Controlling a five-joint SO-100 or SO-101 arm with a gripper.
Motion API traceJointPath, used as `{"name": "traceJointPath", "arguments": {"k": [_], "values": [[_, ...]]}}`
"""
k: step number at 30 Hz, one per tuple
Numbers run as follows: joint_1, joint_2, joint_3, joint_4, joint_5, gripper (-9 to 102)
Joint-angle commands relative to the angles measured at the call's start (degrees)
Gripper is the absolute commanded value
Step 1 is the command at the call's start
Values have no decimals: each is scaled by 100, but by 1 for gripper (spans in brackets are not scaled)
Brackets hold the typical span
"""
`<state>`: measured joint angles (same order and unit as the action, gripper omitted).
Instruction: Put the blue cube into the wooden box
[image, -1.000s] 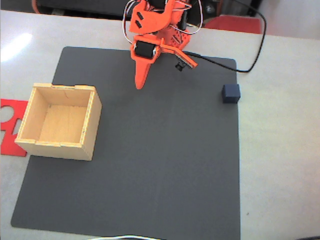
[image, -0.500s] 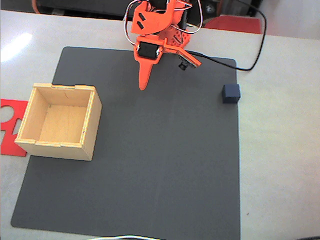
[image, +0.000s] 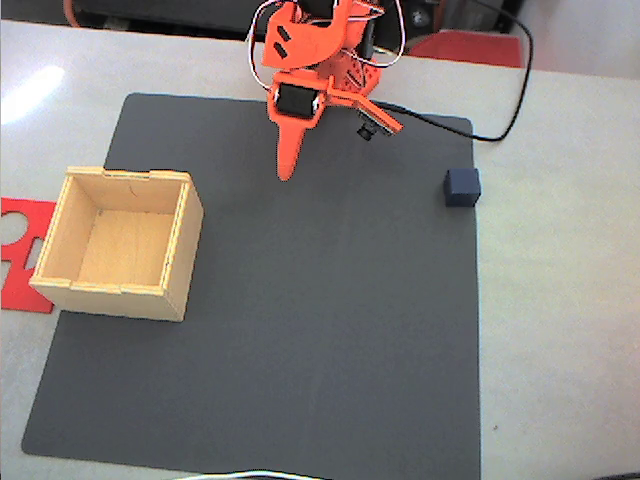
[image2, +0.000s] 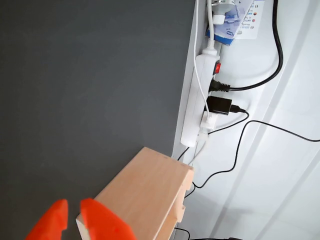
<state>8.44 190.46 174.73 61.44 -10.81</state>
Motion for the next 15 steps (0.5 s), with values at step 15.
{"name": "traceJointPath", "arguments": {"k": [15], "values": [[-519, -5177, -2874, -1116, -1573, 30]]}}
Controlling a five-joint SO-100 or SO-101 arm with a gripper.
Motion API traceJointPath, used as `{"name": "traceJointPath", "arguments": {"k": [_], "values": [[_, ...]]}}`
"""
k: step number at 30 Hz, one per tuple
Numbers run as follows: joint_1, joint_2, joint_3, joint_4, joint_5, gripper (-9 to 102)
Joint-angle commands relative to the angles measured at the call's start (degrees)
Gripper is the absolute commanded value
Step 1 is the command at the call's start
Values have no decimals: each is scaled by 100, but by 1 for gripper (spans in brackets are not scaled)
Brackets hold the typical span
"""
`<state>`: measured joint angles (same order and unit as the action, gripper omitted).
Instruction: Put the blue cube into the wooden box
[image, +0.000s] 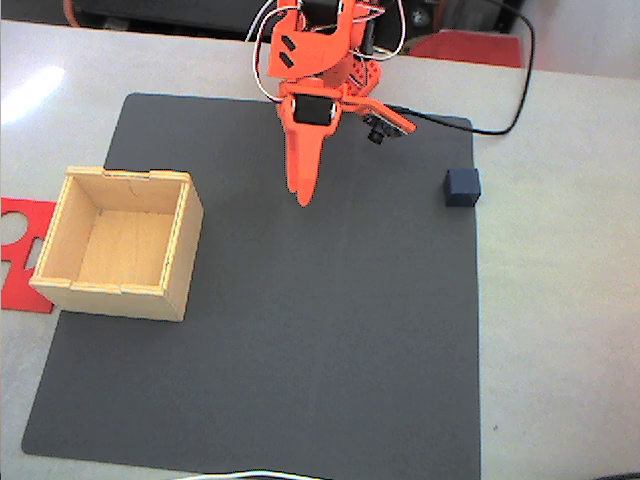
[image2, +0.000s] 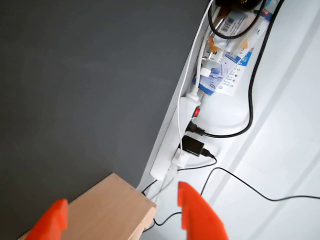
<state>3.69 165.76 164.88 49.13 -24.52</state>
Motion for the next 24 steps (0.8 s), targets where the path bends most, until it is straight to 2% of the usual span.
{"name": "traceJointPath", "arguments": {"k": [1, 6, 10, 14, 21, 24], "values": [[-79, -3331, -2558, 413, -369, 31], [-729, -5212, -5168, 2329, -1573, 32], [-1477, -6047, -6108, 3375, -2443, 30], [-2329, -7348, -6812, 4421, -2663, 29], [-3542, -7910, -7022, 4816, -2979, 31], [-3841, -8253, -7629, 5229, -3085, 33]]}}
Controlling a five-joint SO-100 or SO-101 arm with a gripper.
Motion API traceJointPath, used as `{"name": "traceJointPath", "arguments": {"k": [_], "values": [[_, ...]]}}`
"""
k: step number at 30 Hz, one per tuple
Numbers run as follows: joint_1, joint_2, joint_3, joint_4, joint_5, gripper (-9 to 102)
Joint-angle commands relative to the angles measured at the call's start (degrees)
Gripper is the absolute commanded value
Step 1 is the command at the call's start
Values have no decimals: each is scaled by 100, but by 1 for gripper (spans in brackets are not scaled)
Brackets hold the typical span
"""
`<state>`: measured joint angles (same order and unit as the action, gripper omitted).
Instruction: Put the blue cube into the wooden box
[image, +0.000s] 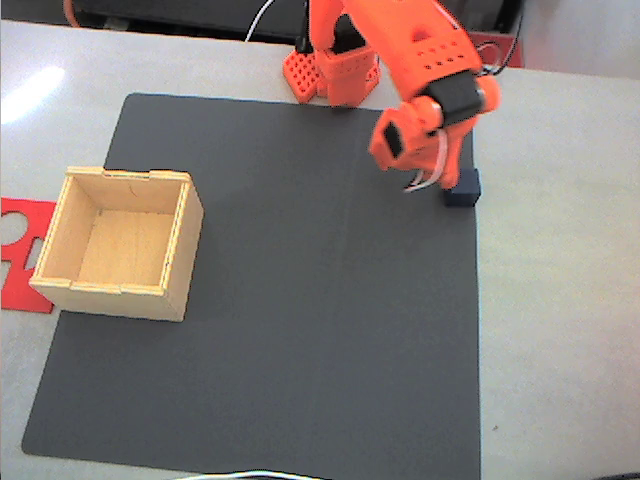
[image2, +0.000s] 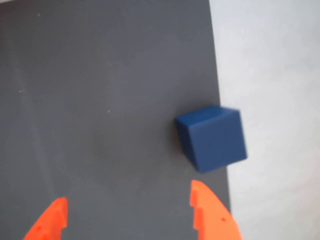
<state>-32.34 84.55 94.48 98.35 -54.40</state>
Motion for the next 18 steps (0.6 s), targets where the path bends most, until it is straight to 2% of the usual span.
{"name": "traceJointPath", "arguments": {"k": [1, 9, 18], "values": [[-299, -264, -835, 422, -114, 33], [-756, -738, -1213, 466, -712, 37], [-1151, -1380, -1512, 457, -668, 40]]}}
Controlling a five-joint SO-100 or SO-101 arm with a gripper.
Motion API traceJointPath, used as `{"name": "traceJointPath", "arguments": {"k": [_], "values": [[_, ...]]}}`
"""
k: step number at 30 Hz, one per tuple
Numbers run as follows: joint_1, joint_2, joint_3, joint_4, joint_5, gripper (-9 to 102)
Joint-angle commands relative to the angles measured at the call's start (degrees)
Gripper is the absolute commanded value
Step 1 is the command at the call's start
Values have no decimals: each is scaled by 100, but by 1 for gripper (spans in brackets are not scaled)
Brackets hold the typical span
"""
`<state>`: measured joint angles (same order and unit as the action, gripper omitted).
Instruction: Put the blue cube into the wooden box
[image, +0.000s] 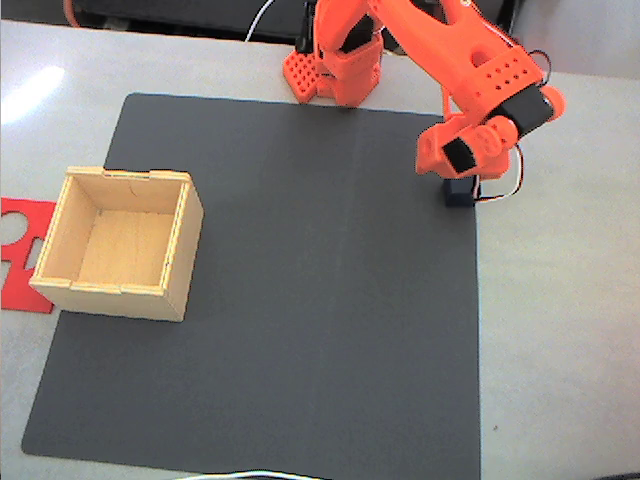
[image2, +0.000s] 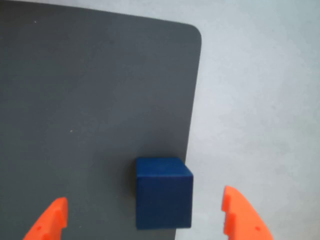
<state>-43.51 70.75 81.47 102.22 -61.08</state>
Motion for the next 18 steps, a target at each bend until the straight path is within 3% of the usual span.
{"name": "traceJointPath", "arguments": {"k": [1, 10, 15, 18], "values": [[-18, -44, -229, 70, 0, 40], [62, -598, -448, 35, 44, 36], [70, -949, -712, 26, 62, 24], [70, -1134, -932, 26, 105, 10]]}}
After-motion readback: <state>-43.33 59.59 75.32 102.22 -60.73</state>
